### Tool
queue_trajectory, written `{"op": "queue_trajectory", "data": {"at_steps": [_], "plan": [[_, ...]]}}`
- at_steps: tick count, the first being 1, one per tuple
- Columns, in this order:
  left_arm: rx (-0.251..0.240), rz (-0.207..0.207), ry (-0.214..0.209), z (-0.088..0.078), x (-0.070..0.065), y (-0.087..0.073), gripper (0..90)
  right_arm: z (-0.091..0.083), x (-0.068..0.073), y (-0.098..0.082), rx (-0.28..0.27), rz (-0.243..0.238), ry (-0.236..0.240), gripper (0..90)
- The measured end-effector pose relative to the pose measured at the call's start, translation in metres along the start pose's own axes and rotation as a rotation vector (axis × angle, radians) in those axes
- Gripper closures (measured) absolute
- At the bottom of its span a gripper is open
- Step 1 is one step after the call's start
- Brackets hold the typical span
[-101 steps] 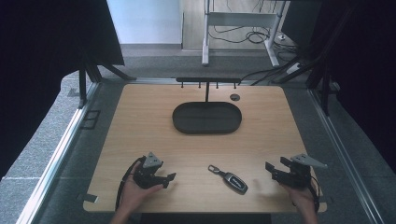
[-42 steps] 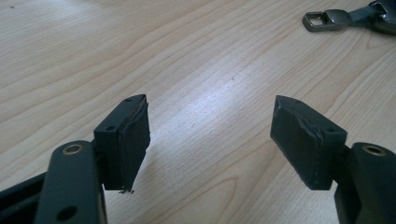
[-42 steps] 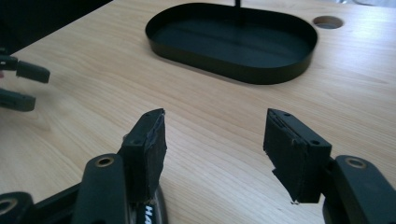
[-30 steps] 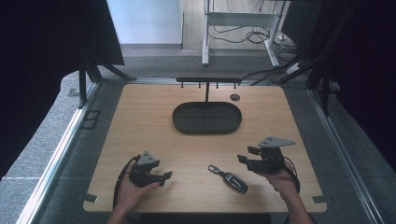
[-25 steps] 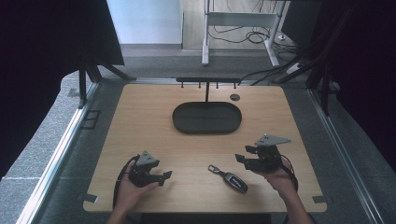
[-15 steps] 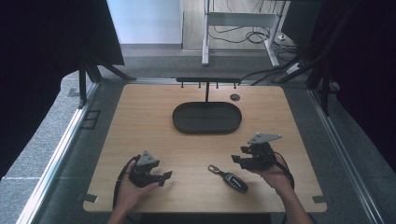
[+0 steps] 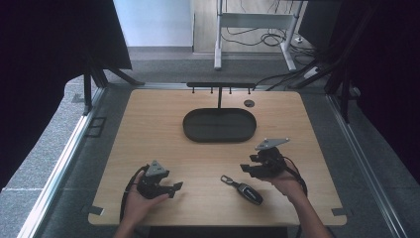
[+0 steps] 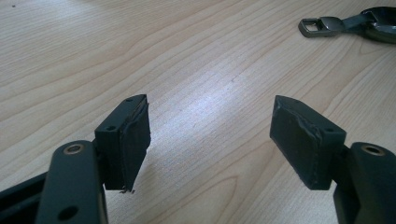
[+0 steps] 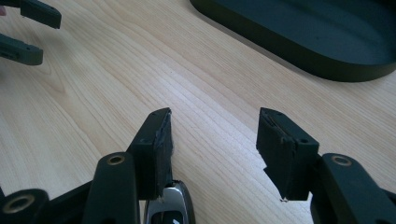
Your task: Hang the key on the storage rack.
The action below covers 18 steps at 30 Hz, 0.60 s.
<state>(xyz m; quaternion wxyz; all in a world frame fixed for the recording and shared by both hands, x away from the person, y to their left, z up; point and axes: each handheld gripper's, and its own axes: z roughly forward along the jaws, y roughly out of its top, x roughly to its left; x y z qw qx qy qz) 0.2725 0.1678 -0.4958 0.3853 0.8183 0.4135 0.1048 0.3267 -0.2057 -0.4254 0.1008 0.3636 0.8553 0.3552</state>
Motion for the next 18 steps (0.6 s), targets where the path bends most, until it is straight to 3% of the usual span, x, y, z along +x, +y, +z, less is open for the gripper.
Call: {"op": "queue_trajectory", "data": {"at_steps": [18], "plan": [[-0.007,-0.001,-0.003,0.000,0.000,0.000,29.2,0.015,0.009,0.014,0.045,-0.040,0.032,44.5]]}}
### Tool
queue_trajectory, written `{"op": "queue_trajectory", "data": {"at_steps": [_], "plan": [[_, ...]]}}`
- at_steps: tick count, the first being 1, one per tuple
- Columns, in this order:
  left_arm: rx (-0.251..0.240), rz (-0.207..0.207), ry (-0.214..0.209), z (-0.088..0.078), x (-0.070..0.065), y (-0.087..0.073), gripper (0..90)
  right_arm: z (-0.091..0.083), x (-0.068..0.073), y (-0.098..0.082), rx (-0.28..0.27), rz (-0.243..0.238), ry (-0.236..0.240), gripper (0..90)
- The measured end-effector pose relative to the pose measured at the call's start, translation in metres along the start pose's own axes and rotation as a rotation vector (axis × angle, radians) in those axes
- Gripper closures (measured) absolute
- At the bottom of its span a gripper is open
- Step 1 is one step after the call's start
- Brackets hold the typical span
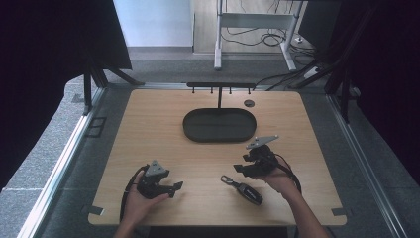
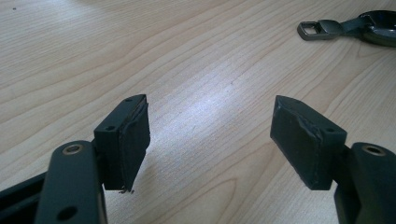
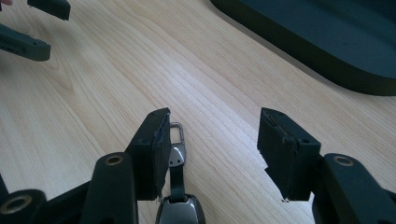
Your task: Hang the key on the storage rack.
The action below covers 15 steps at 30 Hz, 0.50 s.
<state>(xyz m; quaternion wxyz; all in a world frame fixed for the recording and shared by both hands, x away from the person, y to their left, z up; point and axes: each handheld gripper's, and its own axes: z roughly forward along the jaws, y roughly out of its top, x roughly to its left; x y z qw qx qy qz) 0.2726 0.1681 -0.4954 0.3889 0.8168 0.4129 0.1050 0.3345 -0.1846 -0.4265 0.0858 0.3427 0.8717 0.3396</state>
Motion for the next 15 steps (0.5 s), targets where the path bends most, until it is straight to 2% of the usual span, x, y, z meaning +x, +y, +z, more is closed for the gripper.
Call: {"op": "queue_trajectory", "data": {"at_steps": [9,15], "plan": [[0.000,0.000,-0.008,0.000,0.000,0.000,29.2,0.005,0.004,0.006,0.026,-0.015,0.001,44.5],[0.006,0.007,-0.010,0.000,0.000,0.000,29.2,0.018,0.005,0.012,0.079,-0.032,0.008,44.5]]}}
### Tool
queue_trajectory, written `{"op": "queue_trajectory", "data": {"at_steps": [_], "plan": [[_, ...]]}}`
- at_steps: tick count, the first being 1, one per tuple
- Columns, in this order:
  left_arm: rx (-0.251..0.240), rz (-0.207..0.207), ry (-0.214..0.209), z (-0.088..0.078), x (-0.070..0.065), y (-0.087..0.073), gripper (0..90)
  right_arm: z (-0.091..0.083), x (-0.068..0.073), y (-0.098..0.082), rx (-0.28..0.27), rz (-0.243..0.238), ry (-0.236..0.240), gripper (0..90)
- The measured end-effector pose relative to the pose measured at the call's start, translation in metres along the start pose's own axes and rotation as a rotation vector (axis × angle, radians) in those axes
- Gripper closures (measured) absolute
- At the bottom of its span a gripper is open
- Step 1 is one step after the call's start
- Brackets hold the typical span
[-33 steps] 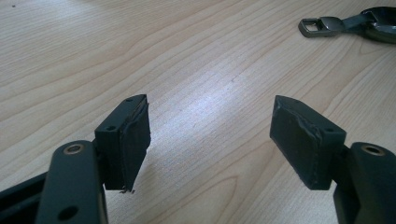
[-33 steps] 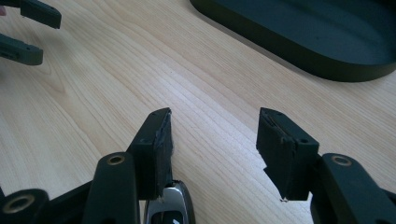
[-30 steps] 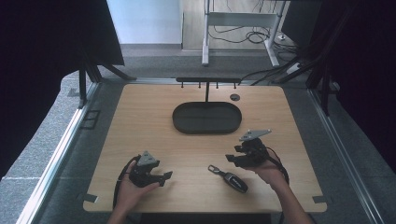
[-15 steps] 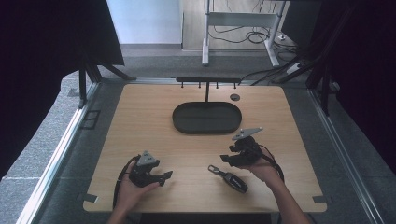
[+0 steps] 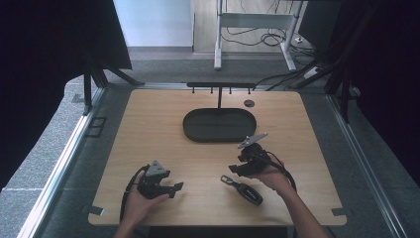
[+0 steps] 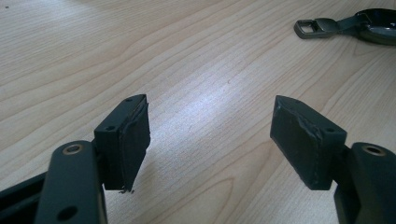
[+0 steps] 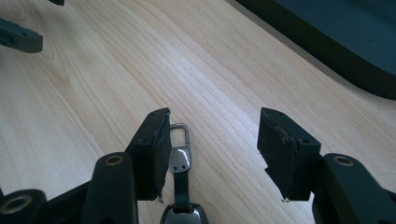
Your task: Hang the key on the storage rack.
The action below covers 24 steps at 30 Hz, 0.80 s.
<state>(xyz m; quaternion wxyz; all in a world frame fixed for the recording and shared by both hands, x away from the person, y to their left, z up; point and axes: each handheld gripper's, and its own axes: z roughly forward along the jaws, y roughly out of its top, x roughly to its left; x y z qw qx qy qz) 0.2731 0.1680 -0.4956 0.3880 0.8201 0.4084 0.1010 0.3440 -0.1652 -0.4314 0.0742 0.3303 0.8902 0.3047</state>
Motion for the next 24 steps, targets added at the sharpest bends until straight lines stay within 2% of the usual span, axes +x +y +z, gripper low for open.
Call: {"op": "queue_trajectory", "data": {"at_steps": [6,11,14,15,17,24], "plan": [[-0.005,-0.006,-0.004,-0.001,0.001,0.000,29.2,0.006,0.000,0.006,0.022,-0.004,0.000,44.5],[-0.005,-0.009,-0.007,-0.002,0.001,0.000,29.2,0.017,-0.002,0.009,0.085,0.002,0.003,46.3],[0.000,-0.007,-0.009,-0.001,0.001,0.000,29.2,0.021,-0.002,0.010,0.108,-0.006,0.003,47.7],[0.008,-0.005,-0.010,0.000,0.001,0.000,29.2,0.024,-0.002,0.009,0.131,-0.013,0.005,48.7],[0.009,-0.005,-0.011,0.000,0.001,0.000,29.2,0.027,-0.002,0.009,0.157,-0.006,0.021,50.3],[0.004,-0.006,-0.015,-0.001,0.001,0.000,29.2,0.035,0.005,0.006,0.226,-0.024,0.040,50.8]]}}
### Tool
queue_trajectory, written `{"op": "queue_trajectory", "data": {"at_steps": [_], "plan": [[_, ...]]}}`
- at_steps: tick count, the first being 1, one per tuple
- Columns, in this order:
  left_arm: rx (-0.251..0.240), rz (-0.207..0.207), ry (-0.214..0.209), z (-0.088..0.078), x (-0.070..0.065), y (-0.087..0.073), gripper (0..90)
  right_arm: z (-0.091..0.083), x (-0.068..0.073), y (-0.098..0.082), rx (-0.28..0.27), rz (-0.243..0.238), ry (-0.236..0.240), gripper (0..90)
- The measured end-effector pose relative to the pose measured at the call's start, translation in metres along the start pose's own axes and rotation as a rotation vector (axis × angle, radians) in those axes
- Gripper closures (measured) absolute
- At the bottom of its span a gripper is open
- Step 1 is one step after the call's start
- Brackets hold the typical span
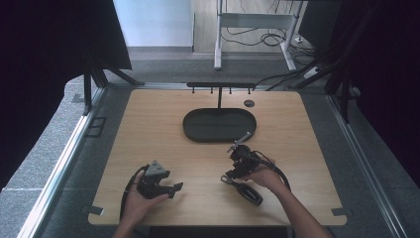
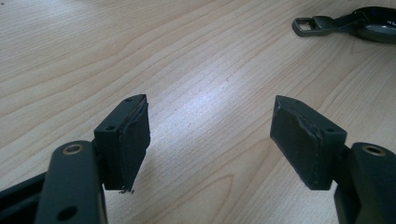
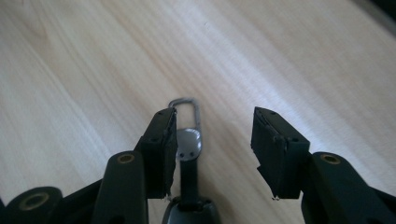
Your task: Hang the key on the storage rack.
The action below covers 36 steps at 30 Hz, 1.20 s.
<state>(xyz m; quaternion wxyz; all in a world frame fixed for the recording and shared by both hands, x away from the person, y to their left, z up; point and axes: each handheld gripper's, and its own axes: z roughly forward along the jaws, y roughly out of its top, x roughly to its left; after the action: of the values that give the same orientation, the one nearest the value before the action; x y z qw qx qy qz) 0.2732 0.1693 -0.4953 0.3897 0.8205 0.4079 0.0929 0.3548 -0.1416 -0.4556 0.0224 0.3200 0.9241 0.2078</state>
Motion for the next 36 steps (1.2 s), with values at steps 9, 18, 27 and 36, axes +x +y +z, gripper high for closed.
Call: {"op": "queue_trajectory", "data": {"at_steps": [9,18,27,36], "plan": [[0.007,0.002,0.000,0.000,0.000,0.000,29.2,0.009,0.007,-0.011,0.062,-0.006,0.015,51.9],[0.005,0.002,-0.001,0.000,-0.001,0.000,29.3,0.016,0.011,-0.020,0.109,0.000,0.004,56.0],[0.008,0.004,-0.001,0.001,-0.001,0.000,29.3,0.019,0.016,-0.019,0.153,-0.009,-0.015,63.8],[0.004,0.006,-0.001,0.000,-0.001,0.000,29.5,0.021,0.020,-0.015,0.178,-0.019,-0.055,69.0]]}}
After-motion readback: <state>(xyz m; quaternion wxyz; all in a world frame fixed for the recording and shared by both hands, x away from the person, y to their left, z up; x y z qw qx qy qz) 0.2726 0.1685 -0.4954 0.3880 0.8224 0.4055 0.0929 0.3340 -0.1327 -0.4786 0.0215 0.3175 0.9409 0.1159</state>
